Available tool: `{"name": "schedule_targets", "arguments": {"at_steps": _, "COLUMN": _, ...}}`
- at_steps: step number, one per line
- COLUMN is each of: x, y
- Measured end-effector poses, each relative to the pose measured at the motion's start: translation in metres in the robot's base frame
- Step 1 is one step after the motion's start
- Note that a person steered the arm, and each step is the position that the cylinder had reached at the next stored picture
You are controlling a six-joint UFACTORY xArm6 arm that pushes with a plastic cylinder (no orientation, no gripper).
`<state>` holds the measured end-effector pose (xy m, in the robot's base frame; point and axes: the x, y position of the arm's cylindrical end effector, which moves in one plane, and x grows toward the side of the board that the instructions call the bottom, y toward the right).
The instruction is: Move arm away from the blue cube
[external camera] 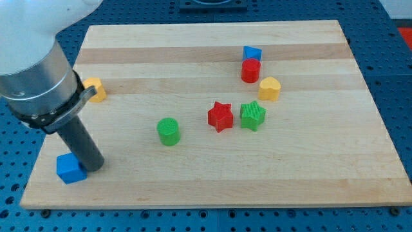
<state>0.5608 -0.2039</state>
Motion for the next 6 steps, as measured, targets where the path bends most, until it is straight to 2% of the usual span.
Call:
{"name": "schedule_targets", "arguments": {"at_steps": 2, "x": 0.001, "y": -0.014}}
{"name": "schedule_targets", "arguments": {"at_steps": 3, "x": 0.001, "y": 0.000}}
{"name": "schedule_targets", "arguments": {"at_steps": 6, "x": 0.001, "y": 0.095}}
